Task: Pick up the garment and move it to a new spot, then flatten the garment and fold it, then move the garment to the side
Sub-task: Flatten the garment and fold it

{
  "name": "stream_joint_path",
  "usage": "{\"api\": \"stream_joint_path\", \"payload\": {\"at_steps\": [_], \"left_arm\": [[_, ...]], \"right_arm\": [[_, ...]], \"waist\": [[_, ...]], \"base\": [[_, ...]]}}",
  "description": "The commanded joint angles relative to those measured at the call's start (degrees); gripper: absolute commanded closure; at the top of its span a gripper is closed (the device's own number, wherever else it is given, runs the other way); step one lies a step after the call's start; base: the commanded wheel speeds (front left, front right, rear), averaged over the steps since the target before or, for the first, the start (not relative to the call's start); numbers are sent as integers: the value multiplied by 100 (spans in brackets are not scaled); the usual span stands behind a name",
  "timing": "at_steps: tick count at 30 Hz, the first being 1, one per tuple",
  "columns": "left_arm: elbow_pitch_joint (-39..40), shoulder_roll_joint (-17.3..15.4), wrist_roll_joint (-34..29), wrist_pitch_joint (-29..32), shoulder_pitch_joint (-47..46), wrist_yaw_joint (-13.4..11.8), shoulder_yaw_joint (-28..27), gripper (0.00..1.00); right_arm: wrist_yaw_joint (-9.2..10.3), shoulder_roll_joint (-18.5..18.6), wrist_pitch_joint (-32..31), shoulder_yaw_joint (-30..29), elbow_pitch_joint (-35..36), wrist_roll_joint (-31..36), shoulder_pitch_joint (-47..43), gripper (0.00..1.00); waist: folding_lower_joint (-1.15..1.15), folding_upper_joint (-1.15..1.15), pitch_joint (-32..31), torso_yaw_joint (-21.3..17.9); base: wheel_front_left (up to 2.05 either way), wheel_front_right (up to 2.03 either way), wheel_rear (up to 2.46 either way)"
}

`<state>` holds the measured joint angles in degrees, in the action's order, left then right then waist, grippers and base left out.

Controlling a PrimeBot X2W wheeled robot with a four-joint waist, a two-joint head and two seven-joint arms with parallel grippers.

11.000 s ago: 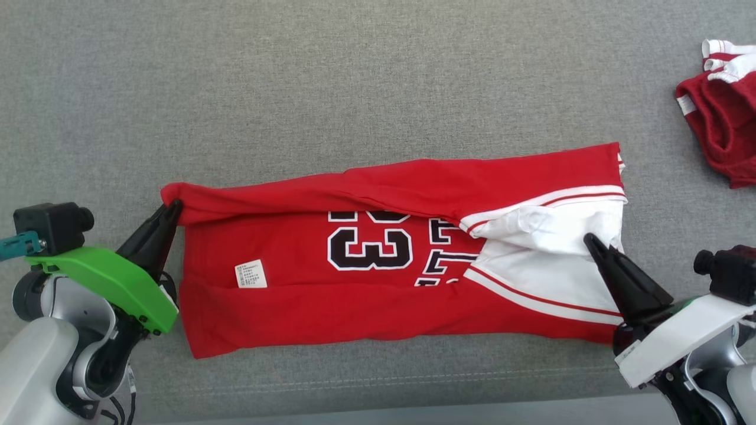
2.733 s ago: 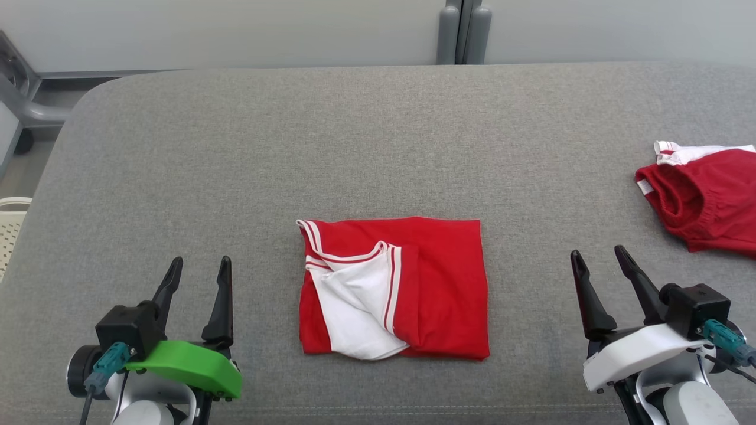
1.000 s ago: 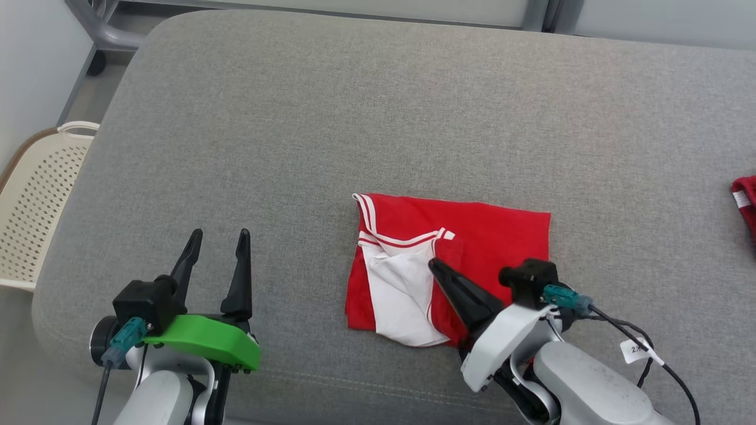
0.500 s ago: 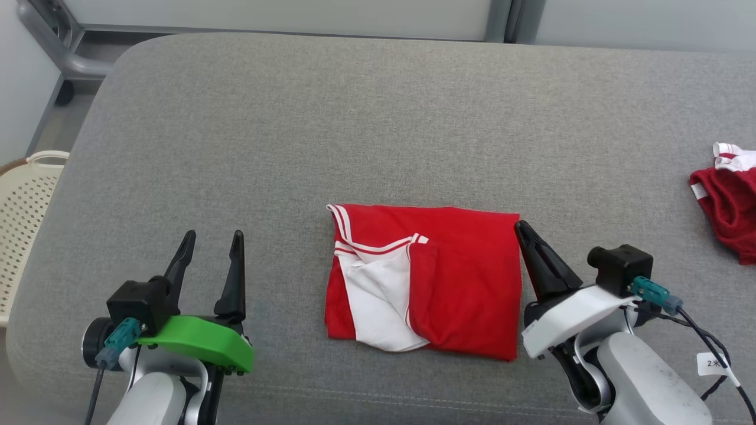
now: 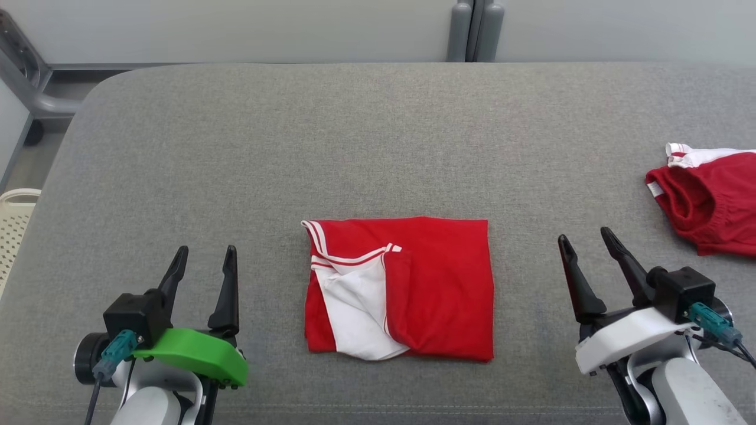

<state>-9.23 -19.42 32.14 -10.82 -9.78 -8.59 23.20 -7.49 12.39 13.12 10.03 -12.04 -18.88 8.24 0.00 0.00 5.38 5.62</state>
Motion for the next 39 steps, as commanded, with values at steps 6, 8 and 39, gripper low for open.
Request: {"api": "stream_joint_path", "payload": {"at_steps": [6, 8, 39], "left_arm": [[101, -60, 24, 37, 161, -85, 5, 0], [128, -70, 29, 41, 211, -104, 2, 0], [284, -83, 87, 44, 132, -190, 80, 0]], "right_arm": [[1, 26, -368, -378, 644, 325, -564, 0], [1, 8, -454, -487, 805, 359, -707, 0], [1, -120, -828, -323, 997, 182, -797, 100]], "waist": [[0, 0, -133, -156], [0, 0, -149, -196], [0, 0, -20, 310]], "base": [[0, 0, 0], [0, 0, 0], [0, 0, 0]]}}
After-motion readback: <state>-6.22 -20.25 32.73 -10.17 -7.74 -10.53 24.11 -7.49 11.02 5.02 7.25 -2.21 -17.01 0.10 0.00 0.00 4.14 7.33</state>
